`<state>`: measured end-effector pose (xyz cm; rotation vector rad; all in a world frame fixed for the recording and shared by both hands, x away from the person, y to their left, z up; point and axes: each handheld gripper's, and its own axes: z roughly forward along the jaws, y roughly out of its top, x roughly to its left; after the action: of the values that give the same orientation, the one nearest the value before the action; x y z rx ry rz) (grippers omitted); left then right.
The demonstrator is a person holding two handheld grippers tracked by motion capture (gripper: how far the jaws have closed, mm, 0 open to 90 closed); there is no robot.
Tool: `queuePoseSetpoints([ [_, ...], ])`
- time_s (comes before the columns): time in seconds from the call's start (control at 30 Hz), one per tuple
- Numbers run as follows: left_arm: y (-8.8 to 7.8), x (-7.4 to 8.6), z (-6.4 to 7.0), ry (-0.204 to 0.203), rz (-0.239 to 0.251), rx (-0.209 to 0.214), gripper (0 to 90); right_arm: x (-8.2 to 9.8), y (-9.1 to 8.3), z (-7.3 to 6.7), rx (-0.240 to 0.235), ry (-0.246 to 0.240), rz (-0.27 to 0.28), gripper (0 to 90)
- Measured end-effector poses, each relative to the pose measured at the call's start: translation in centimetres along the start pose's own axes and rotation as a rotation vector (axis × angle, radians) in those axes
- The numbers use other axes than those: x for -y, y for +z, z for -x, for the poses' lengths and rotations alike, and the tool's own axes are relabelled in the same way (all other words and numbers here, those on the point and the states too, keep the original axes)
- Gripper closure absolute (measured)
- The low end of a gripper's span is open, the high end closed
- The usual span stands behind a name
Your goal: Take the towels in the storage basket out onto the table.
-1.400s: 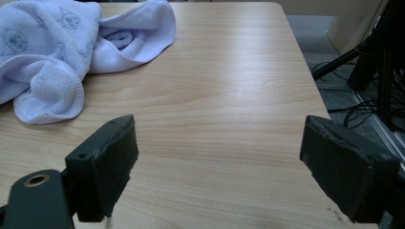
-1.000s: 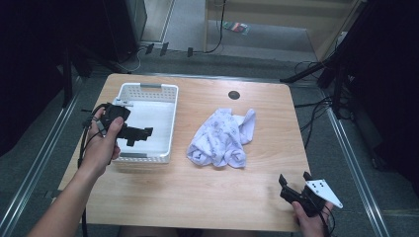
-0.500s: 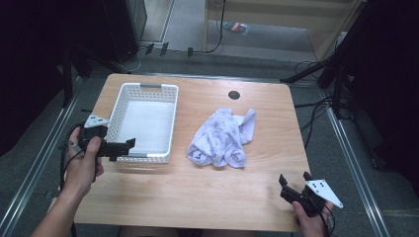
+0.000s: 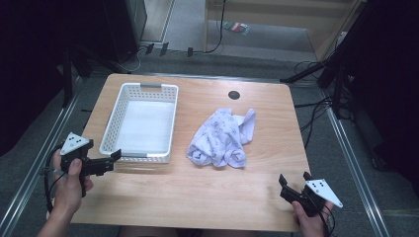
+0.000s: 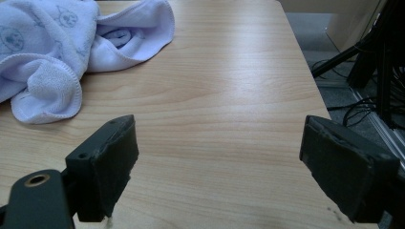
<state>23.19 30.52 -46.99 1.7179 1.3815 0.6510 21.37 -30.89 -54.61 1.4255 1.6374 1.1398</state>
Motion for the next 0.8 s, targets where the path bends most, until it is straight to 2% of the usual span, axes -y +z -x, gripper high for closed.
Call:
queuePoseSetpoints([
  [0.33, -0.7, 3.6, -2.3, -0.017, 0.066, -0.043, 0.0, 0.0, 0.0, 0.0, 0.001, -0.004, -0.002, 13.0],
  [0.5, -0.8, 5.5, -3.6, -0.026, 0.070, -0.068, 0.0, 0.0, 0.0, 0.0, 0.001, -0.003, -0.003, 13.0],
  [0.8, -1.3, 8.2, -6.1, -0.018, 0.061, -0.119, 0.0, 0.0, 0.0, 0.0, 0.002, 0.000, -0.005, 13.0],
])
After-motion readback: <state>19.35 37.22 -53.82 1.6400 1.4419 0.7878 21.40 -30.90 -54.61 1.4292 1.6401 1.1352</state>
